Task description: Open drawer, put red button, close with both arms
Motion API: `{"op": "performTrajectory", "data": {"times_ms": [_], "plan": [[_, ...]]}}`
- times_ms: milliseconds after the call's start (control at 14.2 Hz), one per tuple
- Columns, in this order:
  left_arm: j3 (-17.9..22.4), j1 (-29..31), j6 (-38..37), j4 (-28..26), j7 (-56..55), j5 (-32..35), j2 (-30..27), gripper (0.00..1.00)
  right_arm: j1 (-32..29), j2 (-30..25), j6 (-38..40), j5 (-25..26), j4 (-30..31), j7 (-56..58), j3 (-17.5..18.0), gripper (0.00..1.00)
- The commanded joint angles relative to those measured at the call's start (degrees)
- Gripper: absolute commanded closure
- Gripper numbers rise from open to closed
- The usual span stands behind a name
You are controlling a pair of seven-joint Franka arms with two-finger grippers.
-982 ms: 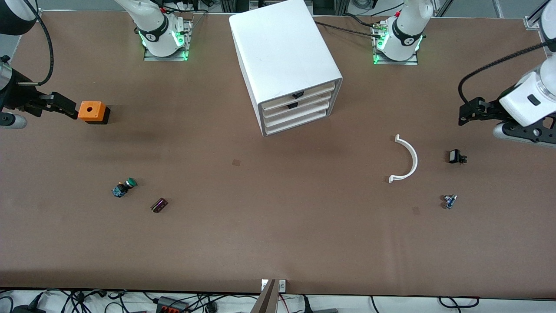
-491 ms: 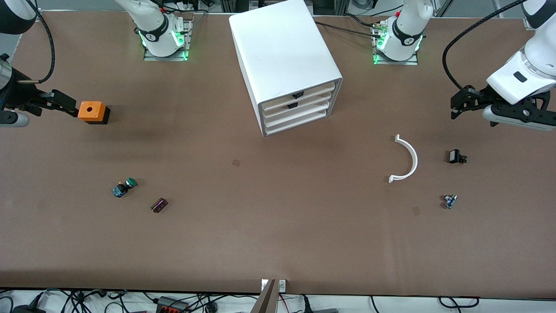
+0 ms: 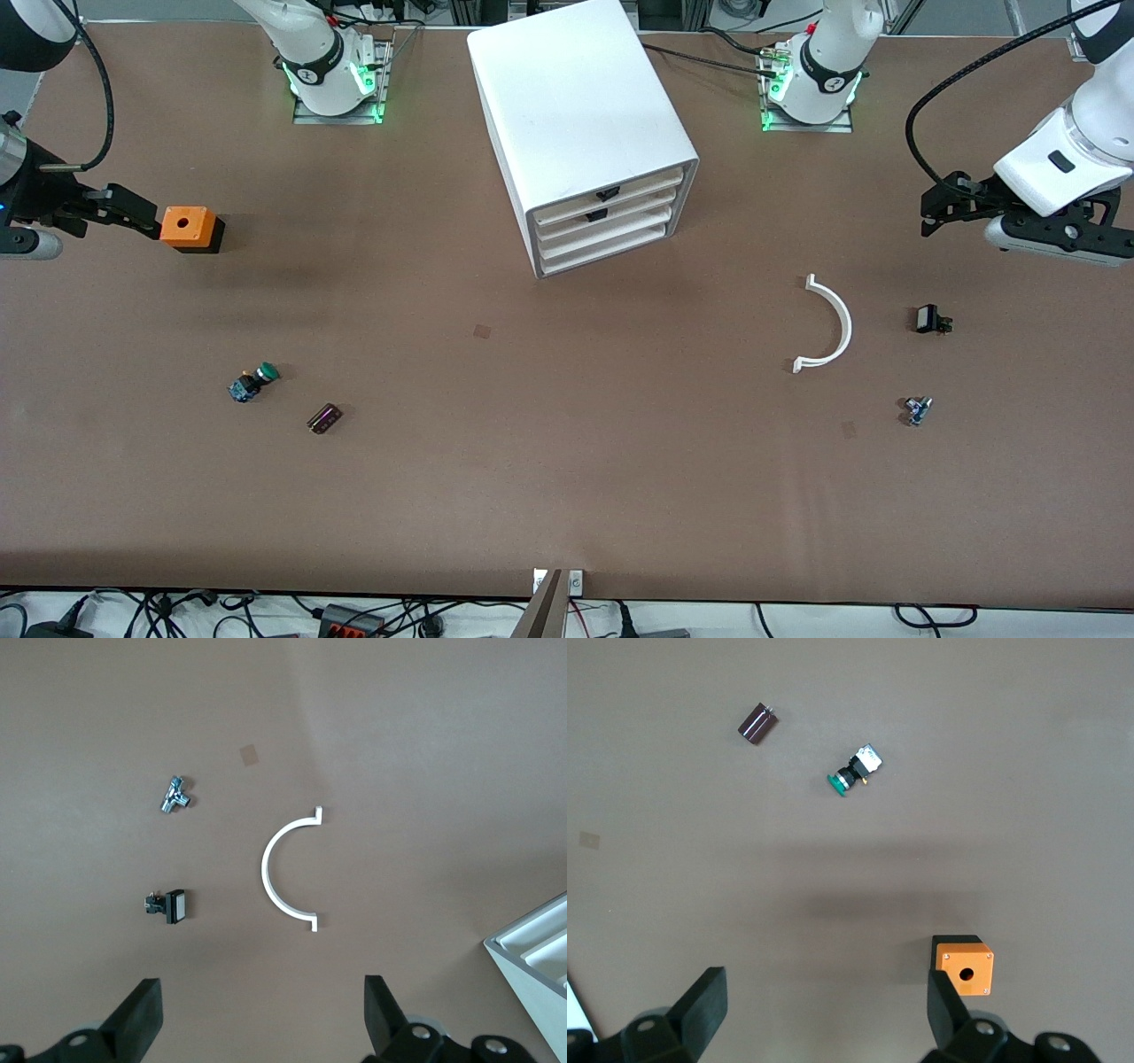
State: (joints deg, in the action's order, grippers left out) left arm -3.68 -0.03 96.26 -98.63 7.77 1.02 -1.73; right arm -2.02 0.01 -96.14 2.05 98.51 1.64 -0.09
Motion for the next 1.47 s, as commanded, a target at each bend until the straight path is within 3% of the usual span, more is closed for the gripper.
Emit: {"op": "performTrajectory", "data": {"times_ms": [0, 1404], "plan": [[0.3, -0.1, -1.3, 1.2, 1.0, 0.7, 0.2, 0.0, 0.4, -2.1, -1.2, -0.5, 2.1, 0.0, -0.4, 0.0], [0.3, 0.6, -1.8, 2.3, 1.6, 0.6, 1.5, 0.0, 0.4, -3.3, -0.4, -0.4, 2.6, 0.8, -0.2, 0.0]]}}
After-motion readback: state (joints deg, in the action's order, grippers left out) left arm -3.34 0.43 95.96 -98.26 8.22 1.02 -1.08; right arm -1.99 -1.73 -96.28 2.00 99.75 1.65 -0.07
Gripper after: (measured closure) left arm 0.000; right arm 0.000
